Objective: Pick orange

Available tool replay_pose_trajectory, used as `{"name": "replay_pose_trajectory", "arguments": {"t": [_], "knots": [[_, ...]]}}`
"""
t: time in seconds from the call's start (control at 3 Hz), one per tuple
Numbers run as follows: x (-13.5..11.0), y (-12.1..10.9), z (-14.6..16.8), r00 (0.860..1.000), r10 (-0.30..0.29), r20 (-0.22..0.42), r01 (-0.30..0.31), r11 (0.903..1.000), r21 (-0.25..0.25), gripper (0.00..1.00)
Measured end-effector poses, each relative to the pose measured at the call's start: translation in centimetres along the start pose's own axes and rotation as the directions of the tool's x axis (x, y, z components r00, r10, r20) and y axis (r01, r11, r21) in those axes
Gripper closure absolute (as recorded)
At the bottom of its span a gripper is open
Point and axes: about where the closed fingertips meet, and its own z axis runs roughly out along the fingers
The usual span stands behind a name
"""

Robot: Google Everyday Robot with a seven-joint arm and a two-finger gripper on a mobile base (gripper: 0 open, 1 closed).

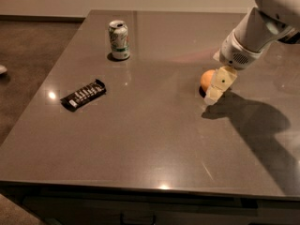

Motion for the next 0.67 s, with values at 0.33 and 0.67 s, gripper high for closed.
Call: {"name": "replay_pose_trajectory", "arguments": {"t": [0.33, 0.67], "knots": [[-0.03, -0.12, 0.94, 1.000, -0.004, 0.002, 0.004, 0.9999, -0.016, 0.16], [-0.13, -0.17, 1.20, 1.000, -0.005, 0.004, 0.006, 0.9996, -0.028, 0.48]]}}
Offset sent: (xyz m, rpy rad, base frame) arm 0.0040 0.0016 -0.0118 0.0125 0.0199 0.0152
